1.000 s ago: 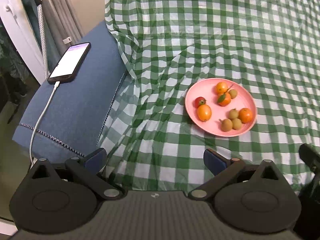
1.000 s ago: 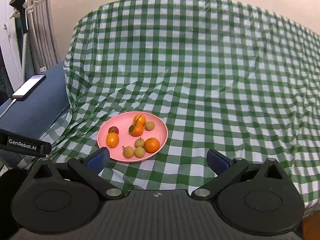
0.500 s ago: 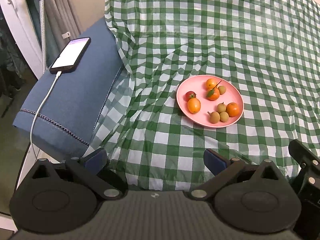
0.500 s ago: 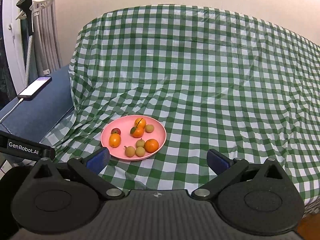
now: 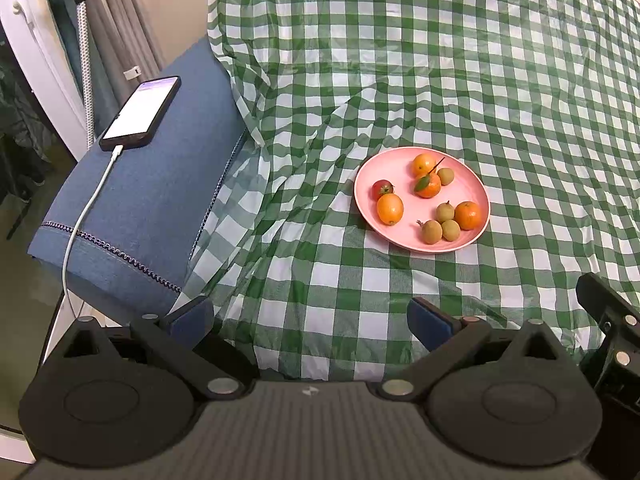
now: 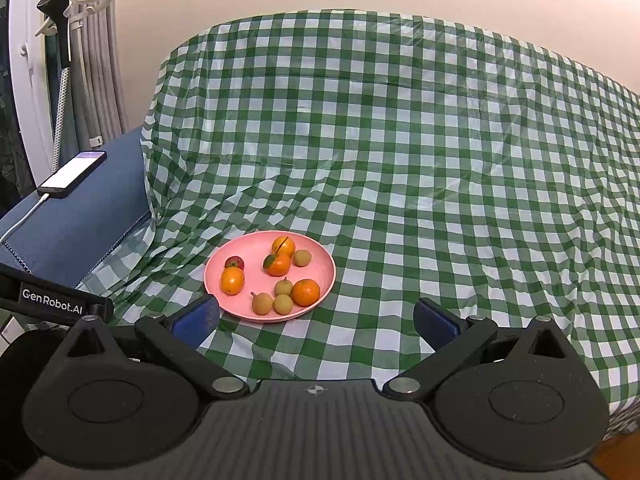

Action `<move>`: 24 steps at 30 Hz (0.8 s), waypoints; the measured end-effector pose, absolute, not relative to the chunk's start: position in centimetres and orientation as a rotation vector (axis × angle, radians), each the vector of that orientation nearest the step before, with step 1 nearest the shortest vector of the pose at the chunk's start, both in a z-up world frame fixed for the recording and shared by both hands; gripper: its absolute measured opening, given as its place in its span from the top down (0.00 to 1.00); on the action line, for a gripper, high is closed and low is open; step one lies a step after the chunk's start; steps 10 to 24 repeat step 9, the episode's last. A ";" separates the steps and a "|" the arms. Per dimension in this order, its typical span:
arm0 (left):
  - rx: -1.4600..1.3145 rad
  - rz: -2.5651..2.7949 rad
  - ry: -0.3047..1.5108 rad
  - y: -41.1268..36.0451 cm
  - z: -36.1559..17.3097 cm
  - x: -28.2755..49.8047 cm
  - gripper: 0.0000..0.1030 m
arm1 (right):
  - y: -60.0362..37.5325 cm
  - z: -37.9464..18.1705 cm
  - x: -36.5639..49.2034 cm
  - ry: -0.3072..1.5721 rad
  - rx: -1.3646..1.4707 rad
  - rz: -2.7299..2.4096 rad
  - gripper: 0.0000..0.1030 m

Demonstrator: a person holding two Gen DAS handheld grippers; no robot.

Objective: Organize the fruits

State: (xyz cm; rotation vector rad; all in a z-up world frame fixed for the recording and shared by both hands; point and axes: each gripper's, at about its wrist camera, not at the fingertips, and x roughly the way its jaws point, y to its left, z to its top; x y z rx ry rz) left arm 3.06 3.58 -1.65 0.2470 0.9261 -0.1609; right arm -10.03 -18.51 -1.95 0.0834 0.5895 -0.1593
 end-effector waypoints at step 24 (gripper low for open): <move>0.247 -0.159 0.920 3.6 -1.6 2.9 0.00 | -18.5 -1.9 -10.0 0.589 0.087 -0.149 0.01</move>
